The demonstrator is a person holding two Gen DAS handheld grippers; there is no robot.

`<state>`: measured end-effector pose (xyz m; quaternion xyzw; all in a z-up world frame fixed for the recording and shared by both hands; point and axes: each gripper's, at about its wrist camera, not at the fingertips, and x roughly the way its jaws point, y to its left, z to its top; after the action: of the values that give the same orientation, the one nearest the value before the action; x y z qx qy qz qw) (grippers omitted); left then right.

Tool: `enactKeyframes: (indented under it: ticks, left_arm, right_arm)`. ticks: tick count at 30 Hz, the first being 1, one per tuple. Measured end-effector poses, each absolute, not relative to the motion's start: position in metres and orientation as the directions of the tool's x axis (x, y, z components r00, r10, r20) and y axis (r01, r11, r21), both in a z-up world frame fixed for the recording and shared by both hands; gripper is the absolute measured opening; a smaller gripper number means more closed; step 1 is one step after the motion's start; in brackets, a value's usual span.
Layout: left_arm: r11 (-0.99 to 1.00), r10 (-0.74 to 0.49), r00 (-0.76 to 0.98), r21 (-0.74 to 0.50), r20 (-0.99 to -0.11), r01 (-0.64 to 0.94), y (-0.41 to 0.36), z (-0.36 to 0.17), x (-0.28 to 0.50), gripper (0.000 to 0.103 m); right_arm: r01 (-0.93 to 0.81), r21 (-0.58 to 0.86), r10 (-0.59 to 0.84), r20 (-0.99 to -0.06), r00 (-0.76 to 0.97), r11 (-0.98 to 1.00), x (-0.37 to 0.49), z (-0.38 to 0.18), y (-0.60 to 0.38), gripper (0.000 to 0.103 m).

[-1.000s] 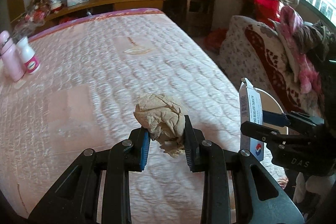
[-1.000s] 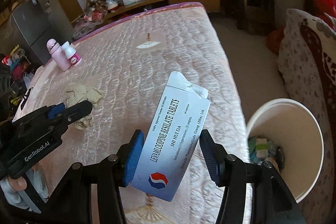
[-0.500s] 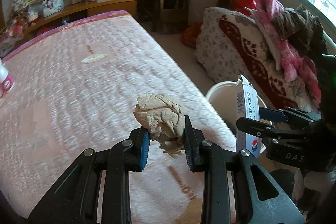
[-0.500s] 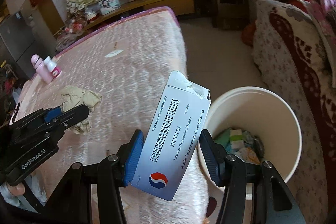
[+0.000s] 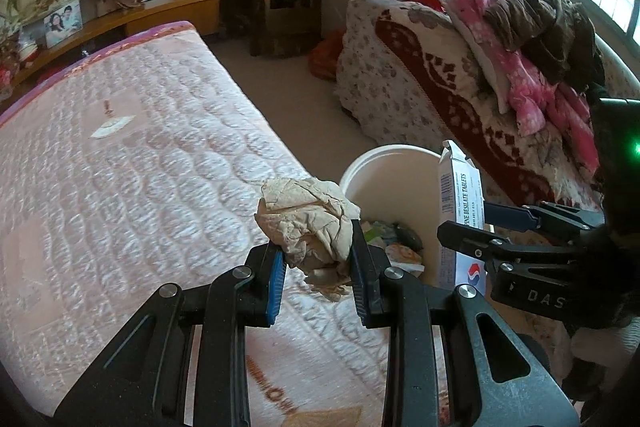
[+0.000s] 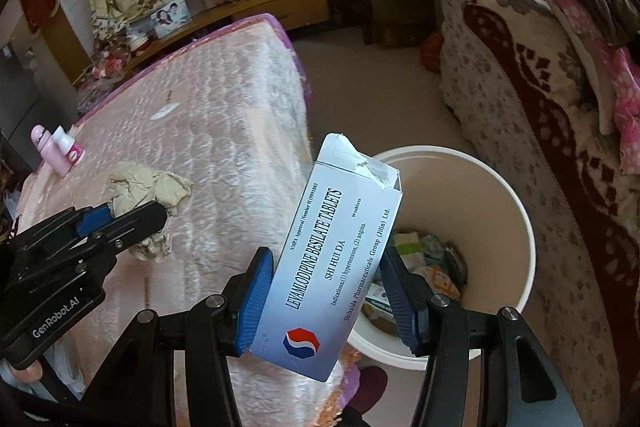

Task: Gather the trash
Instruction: 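Carry the crumpled paper and tablet box with both grippers over the bucket, then open both grippers to drop the paper and box into the bucket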

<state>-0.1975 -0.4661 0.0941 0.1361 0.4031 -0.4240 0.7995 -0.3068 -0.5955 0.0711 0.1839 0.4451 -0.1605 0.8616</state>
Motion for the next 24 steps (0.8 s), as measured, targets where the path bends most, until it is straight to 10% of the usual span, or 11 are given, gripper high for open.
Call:
enactKeyframes:
  ticks: [24]
  left_arm:
    - [0.500, -0.607, 0.184, -0.192, -0.773, 0.845, -0.529, 0.076, -0.215, 0.027]
  right_arm:
    - [0.558, 0.184, -0.163, -0.842, 0.514, 0.809, -0.335, 0.050, -0.653, 0.053]
